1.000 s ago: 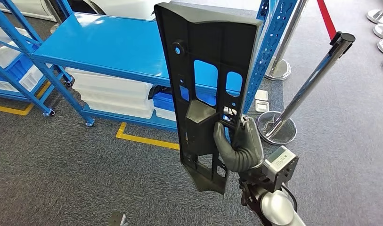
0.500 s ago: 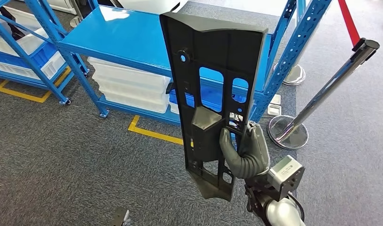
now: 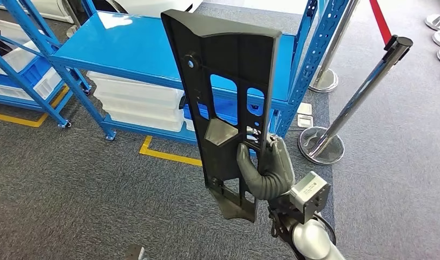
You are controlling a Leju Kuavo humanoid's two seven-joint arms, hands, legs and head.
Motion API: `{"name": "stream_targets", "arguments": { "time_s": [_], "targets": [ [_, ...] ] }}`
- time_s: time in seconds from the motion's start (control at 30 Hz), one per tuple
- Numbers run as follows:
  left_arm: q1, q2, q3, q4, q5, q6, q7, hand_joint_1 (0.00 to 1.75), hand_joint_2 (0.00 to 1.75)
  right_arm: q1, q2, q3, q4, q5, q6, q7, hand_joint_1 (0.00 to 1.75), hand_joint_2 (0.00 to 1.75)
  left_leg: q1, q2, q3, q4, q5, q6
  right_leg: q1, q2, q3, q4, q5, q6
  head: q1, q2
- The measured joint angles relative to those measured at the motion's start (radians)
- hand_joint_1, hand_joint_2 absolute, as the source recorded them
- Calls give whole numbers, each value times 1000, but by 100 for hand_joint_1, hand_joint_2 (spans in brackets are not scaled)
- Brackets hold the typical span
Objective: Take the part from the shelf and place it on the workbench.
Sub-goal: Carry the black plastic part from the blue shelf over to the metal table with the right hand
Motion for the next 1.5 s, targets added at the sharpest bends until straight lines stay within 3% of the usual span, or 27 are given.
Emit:
{"name": "stream_targets", "arguments": {
  "time_s": [0.07, 0.13, 0.2, 0.27, 0.33, 0.37, 0.4, 0.43, 0.5, 0.57, 0.63, 0.7, 0.77, 0.83, 0.87, 0.9, 0.93, 1.03, 1.07, 1.17, 1.23, 1.3, 1.37, 1.4, 1.43, 1.5],
  "targets": [
    [-2, 0, 0, 0, -4, -6, 0, 0, 175, 1, 2, 0, 0, 7, 0, 1, 175, 175, -2, -2, 18, -51, 11, 13, 1, -1, -11, 22, -10, 14, -13, 0],
    [-2, 1, 0, 0, -6, -10, 0, 0, 175, 3, 3, 1, 0, 11, 0, 2, 175, 175, -7, -10, 11, -50, 14, 36, 1, -2, -17, 26, -8, 23, -12, 0],
    [-2, 2, 0, 1, -7, -14, 0, 0, 175, 4, 3, 1, 0, 13, -1, 2, 175, 175, -9, -12, 8, -54, 22, 51, -4, -3, -23, 42, -22, 31, -7, 0],
    [-2, 3, 0, 1, -9, -18, 0, 0, 175, 5, 3, 1, 0, 15, -1, 2, 175, 175, -8, -14, 3, -57, 29, 62, -7, 0, -55, 120, -78, 37, 3, 0],
    [-2, 3, 0, 2, -9, -18, 1, 0, 175, 7, 3, 2, 0, 16, 0, 2, 175, 175, -10, -17, -4, -57, 34, 68, -7, 2, -107, 245, -142, 38, 18, 0],
    [-1, 3, 0, 2, -9, -17, 2, 0, 175, 8, 3, 2, 0, 16, 0, 2, 175, 175, -12, -19, -7, -57, 36, 69, -7, 2, -123, 287, -156, 37, 22, 0],
    [-1, 3, 0, 2, -8, -17, 3, 0, 175, 10, 2, 2, 0, 16, 1, 2, 175, 175, -14, -23, -10, -57, 38, 69, -7, 3, -123, 297, -152, 34, 26, 0],
    [-1, 3, 0, 2, -8, -16, 4, 0, 175, 10, 2, 2, 0, 16, 1, 2, 175, 175, -15, -27, -11, -57, 40, 68, -6, 5, -104, 268, -131, 29, 28, 0],
    [-1, 3, 0, 3, -9, -16, 4, 0, 175, 10, 2, 2, 0, 16, 2, 2, 175, 175, -15, -37, -12, -57, 44, 64, -3, 20, -29, 135, -74, 17, 31, 0],
    [-2, 3, 0, 3, -9, -17, 4, 0, 175, 10, 2, 2, 0, 17, 2, 2, 175, 175, -13, -47, -15, -59, 50, 55, 4, 36, 20, 36, -46, 10, 31, 0],
    [-1, 3, 0, 3, -9, -18, 4, 0, 175, 9, 3, 2, 0, 18, 2, 2, 175, 175, -10, -56, -18, -64, 59, 42, 11, 36, 24, 18, -42, 6, 30, 0],
    [1, 3, 0, 3, -9, -18, 5, 0, 175, 9, 4, 2, 0, 18, 2, 2, 175, 175, -8, -52, -22, -57, 53, 32, 8, 24, 26, 3, -30, -3, 26, 0],
    [1, 3, 0, 3, -10, -19, 5, 0, 175, 8, 5, 2, 0, 19, 4, 2, 175, 175, -11, -33, -48, 10, 2, 29, 6, 8, 27, -12, -17, -14, 9, 0],
    [1, 3, 0, 3, -10, -21, 5, 0, 175, 8, 5, 2, 0, 19, 5, 2, 175, 175, -14, -21, -91, 128, -67, 26, 11, -5, 24, -12, -14, -20, -12, 0],
    [1, 3, 0, 3, -10, -22, 5, 0, 175, 8, 5, 3, 0, 19, 6, 3, 175, 175, -14, -20, -103, 171, -85, 24, 13, -12, 22, -11, -14, -21, -19, 0],
    [2, 3, 0, 3, -10, -23, 6, 0, 175, 8, 5, 3, 1, 19, 7, 3, 175, 175, -14, -19, -101, 185, -86, 24, 14, -18, 20, -9, -14, -21, -25, 0],
    [2, 4, 0, 3, -10, -24, 6, 0, 175, 8, 6, 4, 1, 19, 8, 3, 175, 175, -15, -16, -82, 163, -71, 24, 15, -23, 18, -6, -14, -21, -30, 0],
    [1, 6, 0, 3, -9, -24, 7, 0, 175, 8, 8, 6, 1, 19, 9, 4, 175, 175, -21, 16, 21, -18, -1, 36, 19, -37, 13, 5, -17, -19, -47, 0],
    [1, 7, 0, 3, -9, -24, 8, 0, 175, 7, 9, 6, 1, 19, 9, 4, 175, 175, -25, 26, 38, -57, 10, 41, 21, -42, 11, 8, -18, -16, -50, 0],
    [3, 8, 0, 3, -7, -24, 10, 0, 175, 7, 10, 6, 1, 19, 10, 4, 175, 175, -29, 21, 39, -80, 20, 54, 22, -53, 6, 10, -17, -4, -52, 0],
    [2, 9, 1, 3, -5, -24, 11, 0, 175, 5, 11, 7, 1, 19, 11, 4, 175, 175, -22, 10, 39, -91, 30, 64, 18, -34, -3, 34, -38, 7, -50, 0],
    [-1, 9, 1, 3, -5, -24, 12, 0, 175, 5, 11, 7, 2, 19, 12, 4, 175, 175, -17, -2, 35, -96, 37, 70, 9, -6, -45, 131, -97, 19, -39, 0],
    [-1, 9, 1, 3, -5, -24, 12, 0, 175, 6, 11, 7, 4, 19, 14, 4, 175, 175, -17, -16, 30, -96, 41, 70, -2, 1, -99, 255, -148, 29, -26, 0],
    [0, 9, 1, 3, -5, -24, 13, 0, 175, 6, 11, 8, 6, 19, 14, 4, 175, 175, -16, -24, 29, -95, 42, 69, -6, 2, -110, 283, -149, 32, -22, 0],
    [0, 9, 1, 3, -5, -24, 13, 0, 175, 6, 11, 8, 7, 19, 15, 4, 175, 175, -15, -34, 28, -94, 43, 67, -10, 2, -101, 268, -130, 34, -19, 0],
    [-1, 9, 2, 3, -5, -23, 14, 0, 175, 5, 11, 9, 8, 19, 17, 4, 175, 175, -10, -53, 28, -92, 44, 61, -18, 20, -41, 146, -64, 37, -13, 0]
  ]
}}
